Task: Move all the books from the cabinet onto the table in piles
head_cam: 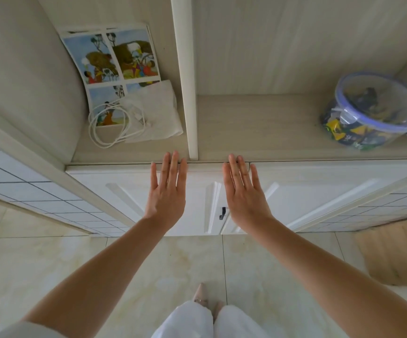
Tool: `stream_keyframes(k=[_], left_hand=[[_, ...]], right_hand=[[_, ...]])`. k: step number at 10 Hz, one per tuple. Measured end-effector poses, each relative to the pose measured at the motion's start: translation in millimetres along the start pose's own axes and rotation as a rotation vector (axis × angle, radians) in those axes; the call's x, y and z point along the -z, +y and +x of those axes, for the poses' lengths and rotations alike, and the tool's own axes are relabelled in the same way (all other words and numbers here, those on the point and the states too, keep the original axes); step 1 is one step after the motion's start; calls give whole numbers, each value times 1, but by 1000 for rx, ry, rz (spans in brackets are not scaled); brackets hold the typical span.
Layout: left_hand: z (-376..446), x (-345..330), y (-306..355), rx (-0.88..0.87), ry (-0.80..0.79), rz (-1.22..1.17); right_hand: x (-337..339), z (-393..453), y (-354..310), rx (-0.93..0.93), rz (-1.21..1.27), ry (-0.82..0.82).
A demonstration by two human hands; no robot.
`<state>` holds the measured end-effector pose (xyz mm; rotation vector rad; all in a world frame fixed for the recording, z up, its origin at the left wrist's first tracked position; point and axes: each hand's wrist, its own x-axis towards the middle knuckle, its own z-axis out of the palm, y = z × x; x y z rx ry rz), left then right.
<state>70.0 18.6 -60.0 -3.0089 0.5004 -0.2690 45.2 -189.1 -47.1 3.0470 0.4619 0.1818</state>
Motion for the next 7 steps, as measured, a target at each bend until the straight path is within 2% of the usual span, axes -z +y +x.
stream_keyframes(k=[2,5,7], left_hand=[[2,-2,-2,0,-19,6],[0,18,2,32,-136,45],[-11,36,16,218,-153,-240]], right_hand=[[4,5,-2,-5,-9,-70],[23,5,4,16,-45,-231],[45,-9,3,-47,138,-216]])
